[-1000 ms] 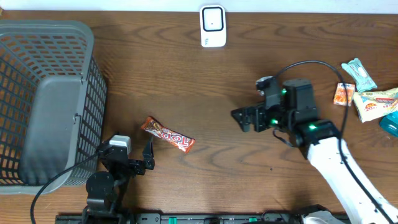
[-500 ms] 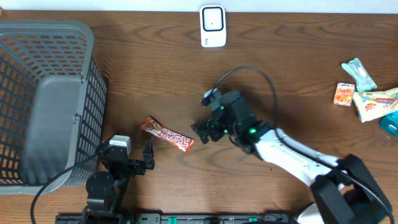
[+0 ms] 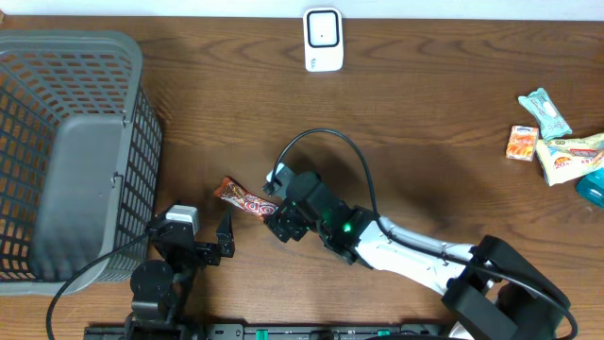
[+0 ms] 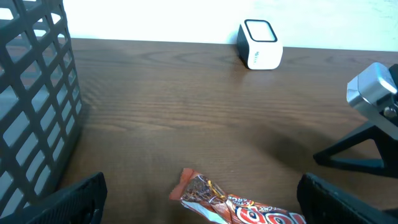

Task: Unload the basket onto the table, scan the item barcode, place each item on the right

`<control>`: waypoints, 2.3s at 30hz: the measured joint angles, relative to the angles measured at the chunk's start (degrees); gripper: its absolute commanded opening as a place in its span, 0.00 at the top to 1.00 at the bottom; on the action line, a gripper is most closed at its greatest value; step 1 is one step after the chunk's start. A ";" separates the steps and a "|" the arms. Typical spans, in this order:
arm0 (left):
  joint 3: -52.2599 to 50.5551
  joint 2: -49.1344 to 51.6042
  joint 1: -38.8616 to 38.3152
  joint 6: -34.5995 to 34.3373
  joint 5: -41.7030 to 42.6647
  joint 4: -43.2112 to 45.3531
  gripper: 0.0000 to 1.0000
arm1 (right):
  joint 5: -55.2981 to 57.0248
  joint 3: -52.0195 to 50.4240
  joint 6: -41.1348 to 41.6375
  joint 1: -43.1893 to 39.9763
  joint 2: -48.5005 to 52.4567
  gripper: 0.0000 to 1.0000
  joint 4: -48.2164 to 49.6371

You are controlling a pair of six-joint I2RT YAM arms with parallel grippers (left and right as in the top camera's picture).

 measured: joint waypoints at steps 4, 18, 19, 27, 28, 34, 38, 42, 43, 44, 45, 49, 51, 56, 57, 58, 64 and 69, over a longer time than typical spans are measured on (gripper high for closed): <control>0.00 0.00 0.00 0.00 0.00 0.00 0.02 | 0.98 0.00 0.00 0.98 1.92 0.15 2.29; 0.00 0.00 0.00 0.00 0.00 0.00 0.02 | 2.84 -0.09 -1.07 6.32 7.21 0.34 6.25; 0.00 0.00 0.00 0.00 0.00 0.00 0.02 | 3.21 -0.09 -1.07 6.32 7.37 0.44 6.29; 0.00 0.00 0.00 0.00 0.00 0.00 0.02 | 4.63 -0.09 -3.63 6.49 10.23 0.50 7.69; 0.00 0.00 0.00 0.00 0.00 0.00 0.02 | 4.74 -0.07 -4.00 6.54 10.62 0.53 8.02; 0.00 0.00 0.00 0.00 0.00 0.00 0.02 | 8.13 2.71 -6.82 6.88 13.09 0.88 7.98; 0.00 0.00 0.00 0.00 0.00 0.00 0.02 | 9.70 5.42 -6.78 6.78 13.16 0.99 2.47; 0.00 0.00 0.00 0.00 0.00 0.00 0.02 | 6.67 10.51 -3.41 4.61 13.14 0.99 -8.20; 0.00 0.00 0.00 0.00 0.00 0.00 0.02 | 4.00 12.33 -2.54 3.26 13.11 0.99 -11.58; 0.00 0.00 0.00 0.00 0.00 0.02 0.02 | 2.14 13.57 -2.03 2.38 13.11 0.99 -14.71; 0.00 0.00 0.00 0.00 0.00 -0.02 0.02 | -2.80 15.96 -0.83 0.09 13.11 0.99 -20.06; 0.00 0.00 0.00 0.00 -0.02 0.02 0.02 | -19.89 21.31 0.94 -6.80 13.22 0.99 -33.57; 0.00 0.00 0.00 0.00 0.00 0.00 0.02 | -30.69 22.27 1.44 -11.37 13.22 0.99 -36.63; 0.00 0.00 0.00 0.00 0.00 0.00 0.02 | -51.98 22.40 1.84 -20.68 13.25 0.99 -41.97; 0.00 0.00 0.00 0.00 0.02 0.00 0.02 | -55.43 22.40 1.88 -22.01 13.25 0.99 -42.82; 0.00 0.00 0.00 0.00 0.00 0.00 0.02 | -58.71 22.40 1.90 -23.28 13.25 0.99 -43.45; 0.00 0.00 0.00 0.00 0.00 0.00 0.02 | -78.44 22.40 2.19 -25.83 13.25 0.98 -44.00; 0.00 0.00 0.00 0.00 0.00 0.00 0.02 | -83.78 22.40 5.92 -25.83 13.25 0.99 -44.74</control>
